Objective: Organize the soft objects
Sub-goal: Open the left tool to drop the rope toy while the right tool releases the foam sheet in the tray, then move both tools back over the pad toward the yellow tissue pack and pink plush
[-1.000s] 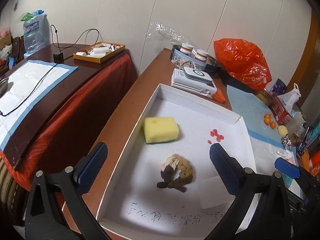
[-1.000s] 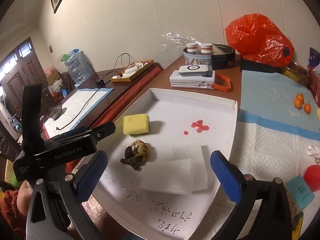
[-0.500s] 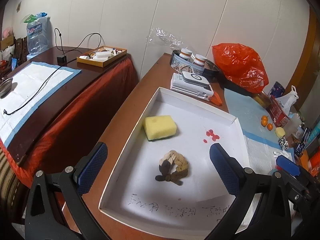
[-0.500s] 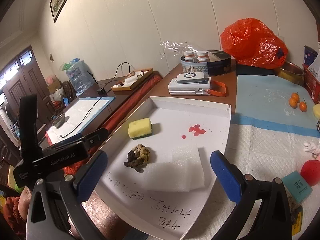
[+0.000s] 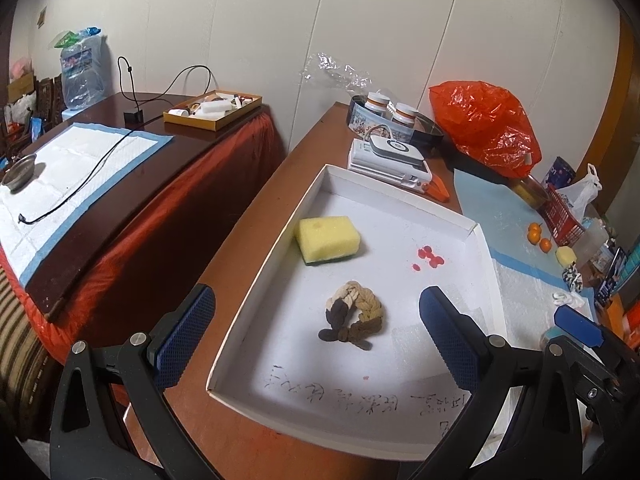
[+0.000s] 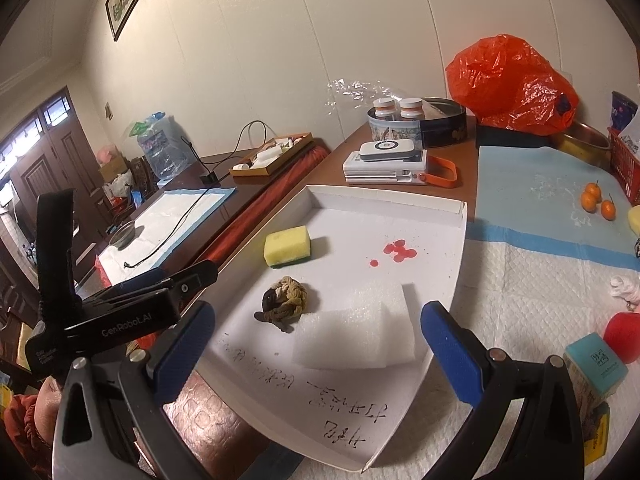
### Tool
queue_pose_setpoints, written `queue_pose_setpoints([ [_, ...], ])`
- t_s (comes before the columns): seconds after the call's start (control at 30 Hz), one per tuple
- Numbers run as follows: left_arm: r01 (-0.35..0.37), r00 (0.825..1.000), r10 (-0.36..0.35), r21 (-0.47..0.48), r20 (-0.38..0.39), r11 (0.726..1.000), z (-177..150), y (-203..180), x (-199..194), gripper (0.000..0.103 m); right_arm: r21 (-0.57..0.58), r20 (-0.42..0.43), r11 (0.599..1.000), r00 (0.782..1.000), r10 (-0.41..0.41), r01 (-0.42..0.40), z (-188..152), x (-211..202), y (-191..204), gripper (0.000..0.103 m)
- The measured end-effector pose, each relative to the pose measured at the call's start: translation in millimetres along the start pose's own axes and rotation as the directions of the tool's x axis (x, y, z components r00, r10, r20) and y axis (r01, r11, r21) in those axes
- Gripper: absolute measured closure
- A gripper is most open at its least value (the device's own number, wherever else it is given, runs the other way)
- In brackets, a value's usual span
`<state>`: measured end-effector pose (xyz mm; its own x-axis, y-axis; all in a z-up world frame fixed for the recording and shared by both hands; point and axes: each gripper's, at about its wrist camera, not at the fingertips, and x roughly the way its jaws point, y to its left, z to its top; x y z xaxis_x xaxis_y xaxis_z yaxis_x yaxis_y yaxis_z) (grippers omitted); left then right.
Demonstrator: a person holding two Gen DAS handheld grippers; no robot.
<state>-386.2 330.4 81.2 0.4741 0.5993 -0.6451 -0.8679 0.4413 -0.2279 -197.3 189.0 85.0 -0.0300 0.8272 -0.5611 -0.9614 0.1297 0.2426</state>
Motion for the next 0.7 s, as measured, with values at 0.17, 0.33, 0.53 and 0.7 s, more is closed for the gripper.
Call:
queue_pose_setpoints([
  [0.17,-0.003,1.0,0.003,-0.007,0.003,1.0,-4.7,-6.0,-4.6,0.0,0.001,-0.01,1.0,1.0,0.014,-0.014,-3.4,-3.2,-3.0,0.0],
  [0.33,-0.004,1.0,0.004,0.005,0.009,1.0,-8.4,-21.5,-10.6,0.0,-0.001,0.005,1.0,1.0,0.023,-0.023,-5.7,-14.0,-10.2,0.0],
  [0.53,0.022,0.999,-0.022,0.002,0.027,1.0,-15.8,-45.6,-21.0,0.0,0.007,0.036,0.999,0.999,0.039,-0.04,-8.8,-29.7,-26.8,0.0],
  [0.7,0.026,0.999,-0.026,-0.006,0.024,1.0,-24.5,-65.4,-26.1,0.0,0.019,0.097,0.999,0.994,0.039,-0.041,-11.8,-51.0,-43.1,0.0],
])
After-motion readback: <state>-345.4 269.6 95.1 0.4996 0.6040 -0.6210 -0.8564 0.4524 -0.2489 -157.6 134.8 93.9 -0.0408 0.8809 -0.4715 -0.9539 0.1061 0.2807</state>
